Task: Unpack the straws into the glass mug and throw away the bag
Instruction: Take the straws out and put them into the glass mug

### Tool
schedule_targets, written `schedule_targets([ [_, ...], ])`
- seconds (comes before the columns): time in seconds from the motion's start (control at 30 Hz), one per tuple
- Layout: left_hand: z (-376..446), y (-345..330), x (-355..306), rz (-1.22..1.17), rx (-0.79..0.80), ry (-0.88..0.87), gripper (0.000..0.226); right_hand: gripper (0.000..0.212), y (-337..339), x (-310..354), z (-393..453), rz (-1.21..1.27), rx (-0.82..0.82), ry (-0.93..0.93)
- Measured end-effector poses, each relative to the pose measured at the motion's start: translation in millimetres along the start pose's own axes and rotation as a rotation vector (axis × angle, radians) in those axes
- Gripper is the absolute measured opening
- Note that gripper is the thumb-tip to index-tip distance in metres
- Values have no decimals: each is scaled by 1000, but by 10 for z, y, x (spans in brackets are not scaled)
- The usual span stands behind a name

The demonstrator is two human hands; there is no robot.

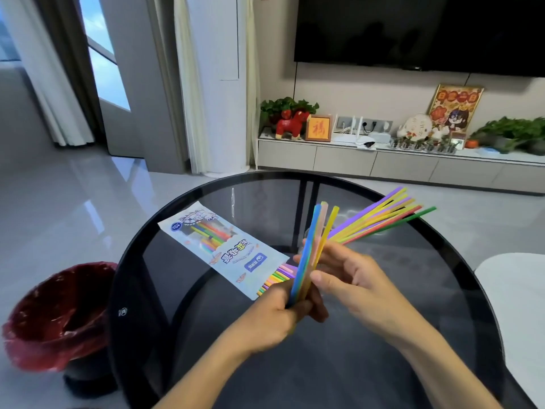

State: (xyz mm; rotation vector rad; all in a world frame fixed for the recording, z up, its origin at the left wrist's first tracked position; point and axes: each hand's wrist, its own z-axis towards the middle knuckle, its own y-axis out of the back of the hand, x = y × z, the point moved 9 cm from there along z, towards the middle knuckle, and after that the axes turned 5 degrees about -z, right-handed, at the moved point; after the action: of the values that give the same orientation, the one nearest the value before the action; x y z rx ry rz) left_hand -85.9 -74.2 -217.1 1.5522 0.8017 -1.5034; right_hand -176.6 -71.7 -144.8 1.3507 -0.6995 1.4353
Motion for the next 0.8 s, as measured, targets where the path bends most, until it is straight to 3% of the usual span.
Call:
schedule_targets([
  [0.1, 15, -61, 22, -55, 93, 50, 26, 17, -30, -98, 5, -54, 30, -1],
  [0.23, -35, -195, 20, -197, 220, 147, 31, 13, -8, -117, 14, -57, 20, -1],
  [0.43, -75, -242, 38, -276, 266, 223, 22, 22, -59, -156, 34, 3, 28, -17],
  [0.6, -111, -233, 74, -258, 293, 279, 18, 12, -137, -162, 42, 74, 15, -30],
  [0.7, -155, -251, 22, -275, 361, 307, 17, 14, -120, -120, 39, 110, -68, -21],
  [0.8, -214, -273, -13, -306, 439, 339, 19, 14, -189, -62, 32, 154, -48, -36],
])
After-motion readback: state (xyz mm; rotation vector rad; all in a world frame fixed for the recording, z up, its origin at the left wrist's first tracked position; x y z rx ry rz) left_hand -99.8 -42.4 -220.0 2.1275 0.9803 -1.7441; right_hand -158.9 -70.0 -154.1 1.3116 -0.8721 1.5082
